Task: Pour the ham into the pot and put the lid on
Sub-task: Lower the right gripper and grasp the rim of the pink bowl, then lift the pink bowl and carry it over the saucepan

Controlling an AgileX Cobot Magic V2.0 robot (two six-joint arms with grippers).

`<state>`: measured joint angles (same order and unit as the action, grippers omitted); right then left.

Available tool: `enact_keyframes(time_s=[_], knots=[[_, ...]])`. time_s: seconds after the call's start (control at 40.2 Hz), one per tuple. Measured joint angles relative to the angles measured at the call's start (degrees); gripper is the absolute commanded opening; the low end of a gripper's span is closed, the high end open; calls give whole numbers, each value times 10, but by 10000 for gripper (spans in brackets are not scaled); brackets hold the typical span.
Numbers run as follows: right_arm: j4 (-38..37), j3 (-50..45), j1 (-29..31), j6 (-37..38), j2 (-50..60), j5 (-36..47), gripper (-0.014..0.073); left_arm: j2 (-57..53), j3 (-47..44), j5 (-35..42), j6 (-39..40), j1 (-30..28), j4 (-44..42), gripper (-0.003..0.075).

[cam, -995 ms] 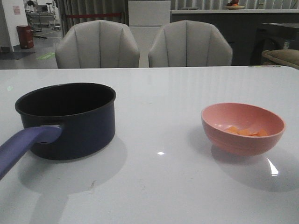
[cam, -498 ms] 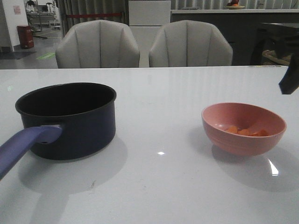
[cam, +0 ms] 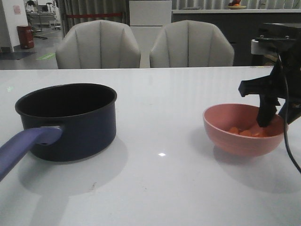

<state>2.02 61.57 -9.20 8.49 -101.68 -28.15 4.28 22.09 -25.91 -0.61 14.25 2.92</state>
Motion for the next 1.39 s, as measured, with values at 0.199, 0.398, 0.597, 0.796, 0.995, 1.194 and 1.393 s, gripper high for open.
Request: enact_keyframes(time_s=[0.199,0.398,0.597,0.796,0.995,1.194,1.393], knots=[[11,27,0,-1,-6,-31,139,0,0,0,0,0,0,637],[11,36,0,-4,-6,-47,139,0,0,0,0,0,0,637],[7,89,-28,-34,27,-101,139,0,0,0,0,0,0,637],[6,166,-115,-49,53,-117,139,0,0,0,-1,0,0,637],[6,218,-201,-52,48,-55,139,0,0,0,-1,0,0,637],[0,221,-261,-54,26,120,139,0,0,0,-1,0,0,637],[-49,176,-295,-54,-17,370,139,0,0,0,-1,0,0,637]])
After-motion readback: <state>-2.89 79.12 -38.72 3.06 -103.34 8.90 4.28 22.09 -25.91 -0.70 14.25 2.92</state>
